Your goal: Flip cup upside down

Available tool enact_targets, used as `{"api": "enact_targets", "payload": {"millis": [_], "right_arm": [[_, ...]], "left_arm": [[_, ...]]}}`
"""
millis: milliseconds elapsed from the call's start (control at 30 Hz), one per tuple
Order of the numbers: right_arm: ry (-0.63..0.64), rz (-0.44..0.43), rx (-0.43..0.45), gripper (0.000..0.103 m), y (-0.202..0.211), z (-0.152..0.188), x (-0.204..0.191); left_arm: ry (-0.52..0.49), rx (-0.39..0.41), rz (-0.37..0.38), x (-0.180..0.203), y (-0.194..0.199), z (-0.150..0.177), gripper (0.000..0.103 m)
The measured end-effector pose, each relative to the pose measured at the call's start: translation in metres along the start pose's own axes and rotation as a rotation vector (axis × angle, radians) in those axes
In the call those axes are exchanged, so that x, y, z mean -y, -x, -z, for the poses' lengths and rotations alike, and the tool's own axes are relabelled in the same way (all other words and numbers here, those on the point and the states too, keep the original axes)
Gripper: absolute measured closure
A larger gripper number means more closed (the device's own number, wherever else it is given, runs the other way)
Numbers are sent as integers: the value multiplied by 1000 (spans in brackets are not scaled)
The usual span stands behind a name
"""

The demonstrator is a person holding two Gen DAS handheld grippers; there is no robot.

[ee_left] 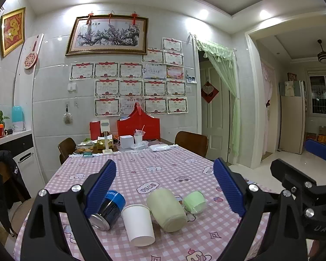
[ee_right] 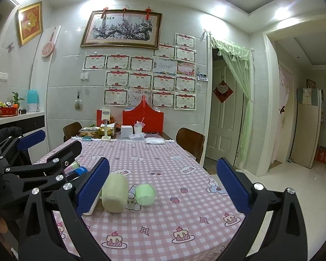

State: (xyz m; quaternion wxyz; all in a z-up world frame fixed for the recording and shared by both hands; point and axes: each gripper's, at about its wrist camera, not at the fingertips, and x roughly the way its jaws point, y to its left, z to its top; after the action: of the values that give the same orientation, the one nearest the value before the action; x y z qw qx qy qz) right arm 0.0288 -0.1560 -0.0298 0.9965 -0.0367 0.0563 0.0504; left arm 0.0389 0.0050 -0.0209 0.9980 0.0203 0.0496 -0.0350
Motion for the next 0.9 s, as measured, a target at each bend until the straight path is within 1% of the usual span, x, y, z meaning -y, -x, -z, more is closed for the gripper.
{"api": "enact_targets", "payload": {"millis": [500,900], "right_arm": [[-1,20,-13,8,-5,3,-1],[-3,19,-16,8,-5,2,-2]], "left_arm": [[3,-16,-4,1,-9,1,13],[-1,-19,-11,1,-9,0,14]]}}
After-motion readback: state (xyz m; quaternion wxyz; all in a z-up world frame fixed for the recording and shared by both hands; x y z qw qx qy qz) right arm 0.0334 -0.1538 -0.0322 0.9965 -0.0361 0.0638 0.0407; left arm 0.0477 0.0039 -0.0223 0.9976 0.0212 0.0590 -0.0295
